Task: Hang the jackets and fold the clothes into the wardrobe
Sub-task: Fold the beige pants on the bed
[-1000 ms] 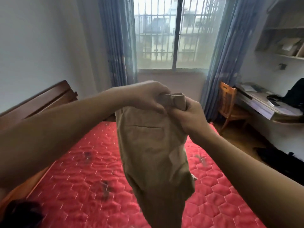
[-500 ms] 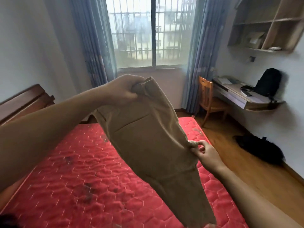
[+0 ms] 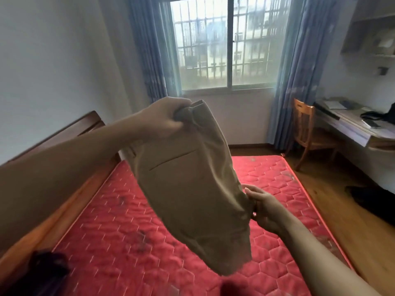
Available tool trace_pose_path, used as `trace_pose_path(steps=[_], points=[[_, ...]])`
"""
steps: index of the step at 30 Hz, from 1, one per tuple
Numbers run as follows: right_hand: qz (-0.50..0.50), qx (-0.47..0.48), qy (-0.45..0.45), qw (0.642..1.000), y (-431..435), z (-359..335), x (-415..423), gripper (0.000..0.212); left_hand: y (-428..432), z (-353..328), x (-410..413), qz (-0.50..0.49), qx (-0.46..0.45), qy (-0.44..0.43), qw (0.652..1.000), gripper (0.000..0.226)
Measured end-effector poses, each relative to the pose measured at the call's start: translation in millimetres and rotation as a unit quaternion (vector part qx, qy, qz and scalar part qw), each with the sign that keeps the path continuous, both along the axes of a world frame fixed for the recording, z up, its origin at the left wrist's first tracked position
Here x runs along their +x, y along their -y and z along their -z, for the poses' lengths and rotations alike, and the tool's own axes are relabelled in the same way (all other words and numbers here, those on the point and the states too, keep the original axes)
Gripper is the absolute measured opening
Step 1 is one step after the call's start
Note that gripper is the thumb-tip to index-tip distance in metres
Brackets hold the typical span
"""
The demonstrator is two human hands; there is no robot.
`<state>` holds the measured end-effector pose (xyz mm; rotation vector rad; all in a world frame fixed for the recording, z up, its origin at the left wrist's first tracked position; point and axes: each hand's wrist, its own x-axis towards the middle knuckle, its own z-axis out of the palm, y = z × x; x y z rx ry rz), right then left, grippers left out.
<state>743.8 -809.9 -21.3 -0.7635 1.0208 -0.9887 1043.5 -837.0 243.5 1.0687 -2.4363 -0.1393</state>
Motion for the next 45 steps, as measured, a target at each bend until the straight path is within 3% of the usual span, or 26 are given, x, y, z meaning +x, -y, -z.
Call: trace_pose_path(steps=[2,6,8,11,13,15,17,21,23,26,28,30,32,34,36,40,43,45], points=[[0.02,-0.002,0.034,0.999,1.2,4.4,12.3,0.034,-3.9,-1.6,14.5,-0.022,0.002,0.011,1.0,0.011],[0.076,0.01,0.211,0.974,8.4,7.3,31.7,0.037,-3.8,-4.2,56.7,-0.088,0.035,0.003,0.995,0.027],[0.069,-0.004,0.197,0.978,10.6,3.2,40.3,0.033,-3.3,-4.8,67.9,-0.108,0.04,-0.011,0.993,0.025],[-0.013,-0.085,0.064,0.994,8.5,-2.1,46.9,0.058,-6.9,-9.7,69.2,-0.103,0.039,-0.01,0.994,0.017],[-0.05,-0.139,-0.023,0.989,6.3,-7.4,47.3,0.044,-12.0,-14.2,66.0,-0.089,0.031,0.006,0.995,0.016],[-0.061,-0.209,-0.155,0.964,6.1,-10.9,48.9,0.03,-15.2,-18.4,63.4,-0.088,0.017,0.017,0.996,0.015],[-0.056,-0.282,-0.277,0.917,7.2,-8.9,51.1,0.026,-15.8,-22.6,62.3,-0.09,0.004,0.019,0.996,0.015],[-0.081,-0.291,-0.352,0.886,14.0,-9.0,44.5,0.035,-18.6,-25.4,52.6,-0.077,0.014,0.022,0.997,0.015],[-0.126,-0.27,-0.334,0.895,11.0,-28.4,45.6,0.028,-20.4,-25.6,43.0,-0.066,0.02,0.033,0.997,0.015],[-0.148,-0.28,-0.201,0.927,5.4,-82.9,63.7,0.054,-22.4,-27.4,24.4,-0.044,0.021,0.061,0.997,0.022],[-0.134,-0.333,-0.145,0.922,6.1,-115.4,80.2,0.058,-23.7,-28.2,11.0,-0.026,0.02,0.084,0.996,0.023],[-0.123,-0.365,-0.174,0.906,8.7,-125.1,87.4,0.042,-26.0,-31.7,3.0,-0.021,0.007,0.104,0.994,0.021],[-0.142,-0.33,-0.256,0.897,14.4,-102.1,77.9,0.02,-28.0,-41.3,5.4,-0.032,-0.02,0.108,0.993,0.019],[-0.191,-0.27,-0.34,0.881,15.7,-61.1,56.6,0.016,-31.1,-54.5,14.2,-0.045,-0.038,0.095,0.994,0.016],[-0.236,-0.21,-0.355,0.88,14.3,-30.6,38.1,0.013,-33.3,-62.6,20.9,-0.058,-0.035,0.084,0.994,0.016],[-0.279,-0.202,-0.407,0.846,22.3,-32.6,26.4,0.02,-33.6,-59.4,16.3,-0.042,-0.015,0.092,0.995,0.025],[-0.249,-0.238,-0.298,0.89,12.6,-93.3,37.3,0.056,-30.7,-53.7,9.7,-0.038,-0.006,0.092,0.995,0.024],[-0.205,-0.303,-0.169,0.915,5.0,-144.4,53.3,0.058,-27.9,-47.5,3.8,-0.023,0.013,0.103,0.994,0.018]])
